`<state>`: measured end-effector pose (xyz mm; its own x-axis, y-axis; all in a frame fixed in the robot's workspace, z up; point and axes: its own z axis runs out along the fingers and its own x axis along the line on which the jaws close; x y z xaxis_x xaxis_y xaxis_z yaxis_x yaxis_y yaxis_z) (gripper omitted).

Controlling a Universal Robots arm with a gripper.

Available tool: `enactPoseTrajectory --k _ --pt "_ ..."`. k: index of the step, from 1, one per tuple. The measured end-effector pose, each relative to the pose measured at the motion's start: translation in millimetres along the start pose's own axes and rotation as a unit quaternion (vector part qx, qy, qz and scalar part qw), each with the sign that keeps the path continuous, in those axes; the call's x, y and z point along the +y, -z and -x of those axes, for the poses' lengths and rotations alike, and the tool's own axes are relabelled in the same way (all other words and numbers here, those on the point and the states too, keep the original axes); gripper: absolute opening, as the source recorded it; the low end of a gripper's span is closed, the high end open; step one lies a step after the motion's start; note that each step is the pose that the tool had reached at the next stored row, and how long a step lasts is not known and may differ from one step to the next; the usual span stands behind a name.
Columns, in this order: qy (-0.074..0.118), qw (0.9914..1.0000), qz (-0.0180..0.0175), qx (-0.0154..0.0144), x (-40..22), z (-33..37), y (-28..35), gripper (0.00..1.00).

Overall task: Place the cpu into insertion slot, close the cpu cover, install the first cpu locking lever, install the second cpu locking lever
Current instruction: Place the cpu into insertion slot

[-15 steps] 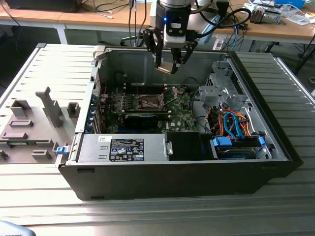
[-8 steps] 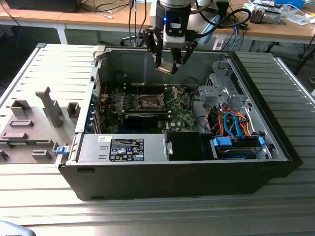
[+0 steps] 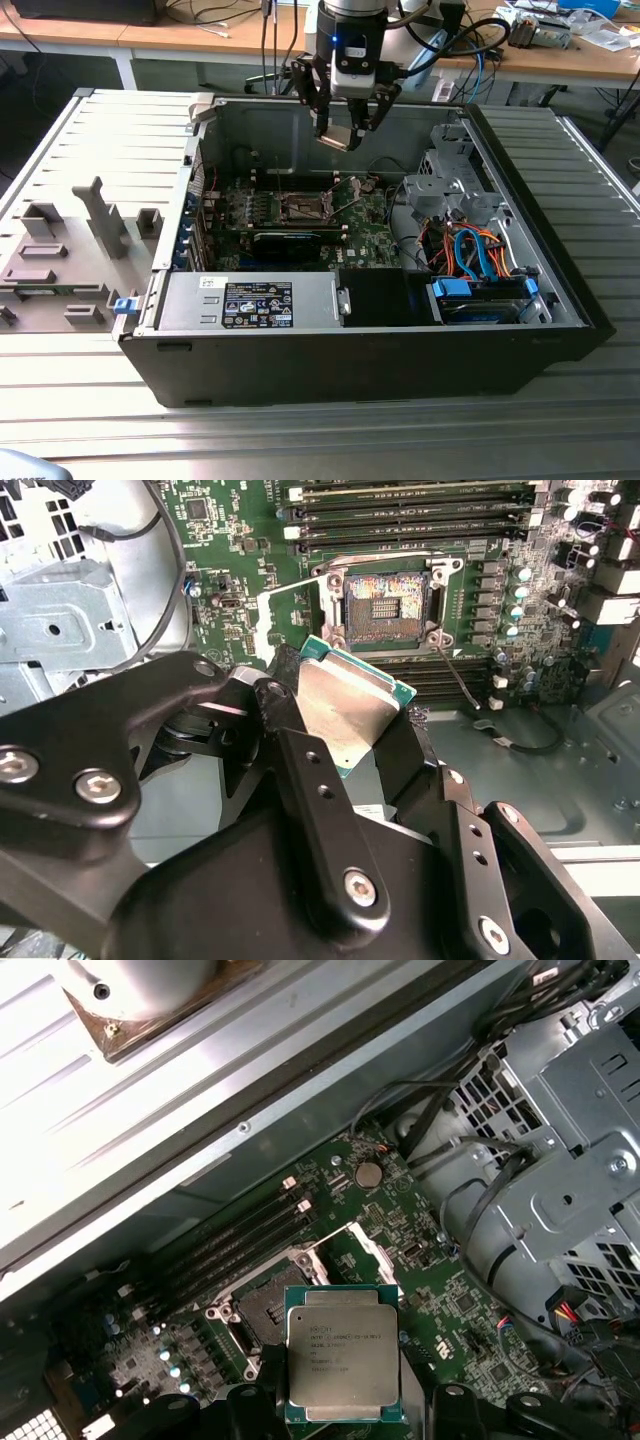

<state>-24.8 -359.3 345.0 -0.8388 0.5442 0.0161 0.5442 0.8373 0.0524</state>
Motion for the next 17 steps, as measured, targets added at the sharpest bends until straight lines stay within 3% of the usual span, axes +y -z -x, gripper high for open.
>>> enactPoseTrajectory --k 17 --pt "-0.015 0.99988 0.0003 -0.0008 0.0 0.0 -0.4 0.54"
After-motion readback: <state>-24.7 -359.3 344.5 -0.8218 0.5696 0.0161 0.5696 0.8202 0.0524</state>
